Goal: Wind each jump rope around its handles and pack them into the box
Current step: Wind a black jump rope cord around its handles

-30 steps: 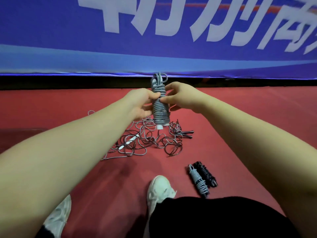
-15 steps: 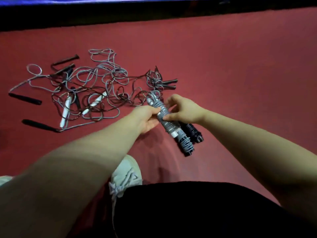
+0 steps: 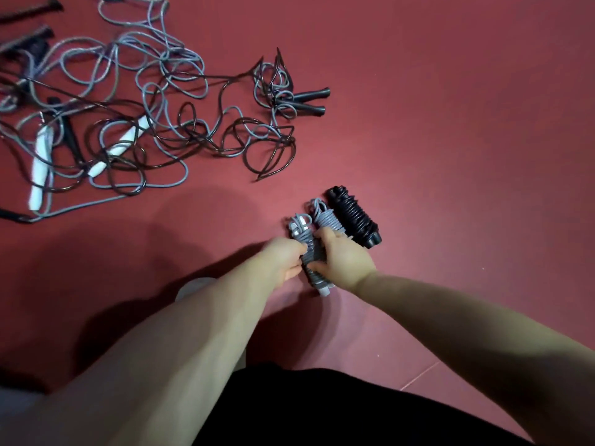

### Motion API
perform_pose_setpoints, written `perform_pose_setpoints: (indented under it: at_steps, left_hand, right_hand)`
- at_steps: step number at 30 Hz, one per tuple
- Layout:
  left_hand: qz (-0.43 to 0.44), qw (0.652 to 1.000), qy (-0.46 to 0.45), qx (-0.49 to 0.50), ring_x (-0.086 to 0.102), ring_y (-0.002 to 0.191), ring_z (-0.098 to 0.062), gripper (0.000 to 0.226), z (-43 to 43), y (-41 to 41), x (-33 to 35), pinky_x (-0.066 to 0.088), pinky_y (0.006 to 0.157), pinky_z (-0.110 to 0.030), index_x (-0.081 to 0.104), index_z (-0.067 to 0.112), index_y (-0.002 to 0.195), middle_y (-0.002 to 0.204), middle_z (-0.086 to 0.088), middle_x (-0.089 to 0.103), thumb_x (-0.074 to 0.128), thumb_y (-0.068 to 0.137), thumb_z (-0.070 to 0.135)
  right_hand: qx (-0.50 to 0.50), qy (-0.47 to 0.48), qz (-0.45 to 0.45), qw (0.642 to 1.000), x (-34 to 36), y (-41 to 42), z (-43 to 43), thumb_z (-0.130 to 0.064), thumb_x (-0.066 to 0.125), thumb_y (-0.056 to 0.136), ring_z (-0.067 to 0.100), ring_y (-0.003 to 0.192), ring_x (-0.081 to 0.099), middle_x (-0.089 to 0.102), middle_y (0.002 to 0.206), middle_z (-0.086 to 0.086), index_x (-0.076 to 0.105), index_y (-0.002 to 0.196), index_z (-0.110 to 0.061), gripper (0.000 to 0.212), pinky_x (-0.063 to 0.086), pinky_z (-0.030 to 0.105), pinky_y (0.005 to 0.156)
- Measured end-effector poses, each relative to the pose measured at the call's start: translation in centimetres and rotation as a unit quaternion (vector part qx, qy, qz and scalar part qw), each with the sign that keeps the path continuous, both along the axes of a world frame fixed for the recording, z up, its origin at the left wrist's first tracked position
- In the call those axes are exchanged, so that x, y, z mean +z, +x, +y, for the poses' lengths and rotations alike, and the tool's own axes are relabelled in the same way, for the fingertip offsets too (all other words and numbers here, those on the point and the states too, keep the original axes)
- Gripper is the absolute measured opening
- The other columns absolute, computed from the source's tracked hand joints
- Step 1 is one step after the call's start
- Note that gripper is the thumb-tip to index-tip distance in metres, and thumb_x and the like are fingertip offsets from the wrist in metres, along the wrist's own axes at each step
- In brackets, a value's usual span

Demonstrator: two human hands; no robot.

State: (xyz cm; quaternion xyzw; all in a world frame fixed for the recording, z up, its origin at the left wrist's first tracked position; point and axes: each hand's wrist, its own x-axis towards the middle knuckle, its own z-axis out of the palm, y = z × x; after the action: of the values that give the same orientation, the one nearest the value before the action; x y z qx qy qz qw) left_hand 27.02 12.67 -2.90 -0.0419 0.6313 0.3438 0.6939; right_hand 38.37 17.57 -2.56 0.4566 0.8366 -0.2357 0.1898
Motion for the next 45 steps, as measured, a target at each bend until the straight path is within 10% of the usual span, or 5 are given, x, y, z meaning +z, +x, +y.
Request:
perform_pose_setpoints:
  at_steps: [17,24,30,38,45]
  left_hand:
    - [0.216,0.972,0.008,-0.09,0.054,0.078,-0.014,0.013,-0.8,-12.4,4.2,0.046,0.077,-0.028,0.055,0.011,0.104,0.09,-0.002,0.056,0.044,0.099,0.013]
    - [0.287,0.955,0.012,-0.076,0.049,0.064,-0.009,0.011,-1.8,-18.5,4.8,0.04,0.06,-0.022,0.055,0.012,0.101,0.078,0.001,0.054,0.045,0.097,0.013]
    - [0.293,0.95,0.04,-0.104,0.054,0.07,-0.008,0.012,-2.7,-20.5,4.6,0.043,0.064,-0.022,0.056,0.016,0.091,0.085,0.0,0.058,0.046,0.097,0.014]
    - [0.522,0.839,0.073,-0.135,0.058,0.112,-0.026,0.039,-4.2,-23.9,11.5,0.044,0.097,-0.032,0.056,0.013,0.124,0.121,-0.009,0.061,0.066,0.086,0.02]
    - [0.636,0.741,0.212,-0.048,0.045,0.129,-0.022,0.071,-7.9,-28.2,26.8,0.03,0.105,-0.024,0.036,0.009,0.144,0.143,-0.01,0.044,0.07,0.084,0.024]
  right_hand:
    - [0.117,0.083,-0.005,0.99,5.9,-8.2,6.8,-0.033,0.052,0.092,0.032,0.114,0.052,0.047,0.13,0.01,0.047,0.13,-0.014,0.043,0.044,0.037,0.092]
    - [-0.299,-0.112,0.104,0.942,3.1,-17.0,9.4,-0.049,0.058,0.088,0.029,0.128,0.044,0.038,0.142,0.017,0.029,0.139,0.008,0.082,0.035,0.036,0.107]
    - [-0.399,-0.23,0.234,0.856,2.4,-18.4,7.3,-0.003,0.038,0.094,0.009,0.025,0.041,0.046,0.033,-0.001,0.049,0.067,-0.011,0.029,0.028,0.011,0.03]
    - [0.0,0.016,0.292,0.956,20.8,-23.3,7.7,-0.027,0.035,0.1,0.013,0.052,0.045,0.051,0.065,-0.002,0.051,0.077,-0.018,0.029,0.035,0.018,0.044]
    - [0.321,0.355,0.31,0.821,41.8,-26.0,1.5,-0.036,0.041,0.099,0.027,0.104,0.054,0.063,0.111,0.005,0.061,0.116,-0.022,0.03,0.037,0.03,0.075]
